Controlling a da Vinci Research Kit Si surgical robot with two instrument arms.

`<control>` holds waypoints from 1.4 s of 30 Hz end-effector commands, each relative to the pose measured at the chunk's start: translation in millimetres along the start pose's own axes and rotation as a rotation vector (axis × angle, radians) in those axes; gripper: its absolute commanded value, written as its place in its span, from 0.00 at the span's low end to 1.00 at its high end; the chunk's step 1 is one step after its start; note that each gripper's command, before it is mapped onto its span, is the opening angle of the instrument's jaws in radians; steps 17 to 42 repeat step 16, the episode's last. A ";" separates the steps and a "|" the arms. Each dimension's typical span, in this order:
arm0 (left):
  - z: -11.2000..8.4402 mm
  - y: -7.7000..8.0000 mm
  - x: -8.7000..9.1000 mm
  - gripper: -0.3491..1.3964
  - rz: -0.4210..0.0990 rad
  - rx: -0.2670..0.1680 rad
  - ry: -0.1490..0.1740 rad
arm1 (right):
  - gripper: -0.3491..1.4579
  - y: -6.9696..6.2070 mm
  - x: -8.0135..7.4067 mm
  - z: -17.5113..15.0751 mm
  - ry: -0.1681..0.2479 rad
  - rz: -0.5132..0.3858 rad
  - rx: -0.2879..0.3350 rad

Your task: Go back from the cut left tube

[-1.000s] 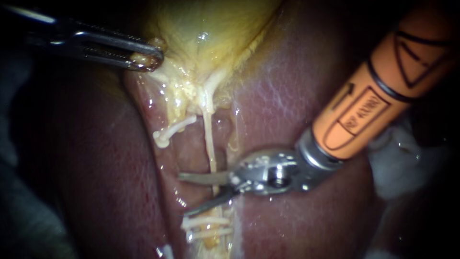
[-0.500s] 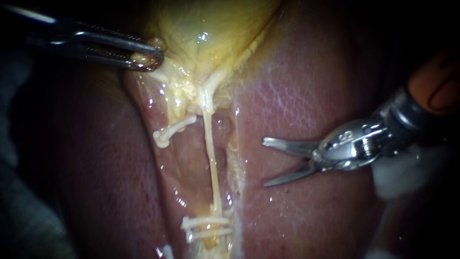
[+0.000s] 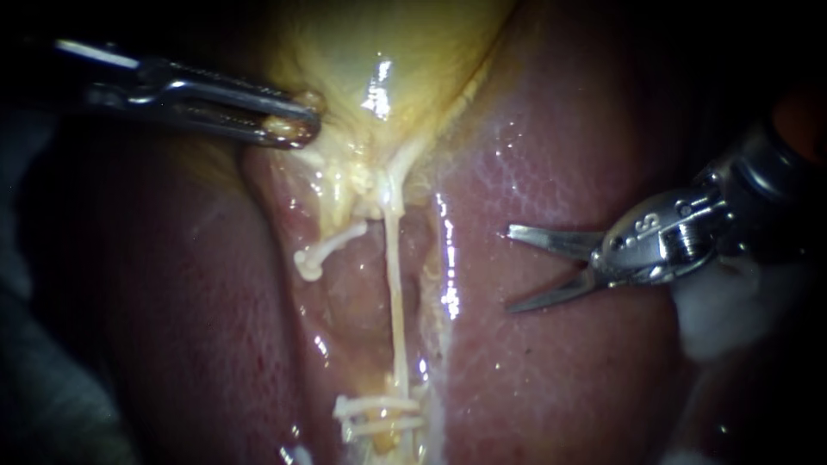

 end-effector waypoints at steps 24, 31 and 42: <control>1.6 -0.2 -0.8 0.00 0.008 -0.008 -0.021 | 0.99 -0.2 0.1 0.4 0.010 0.001 0.023; 1.6 -0.2 -0.8 0.00 0.008 -0.008 -0.021 | 0.99 -0.2 0.1 0.4 0.010 0.001 0.023; 1.6 -0.2 -0.8 0.00 0.008 -0.008 -0.021 | 0.99 -0.2 0.1 0.4 0.010 0.001 0.023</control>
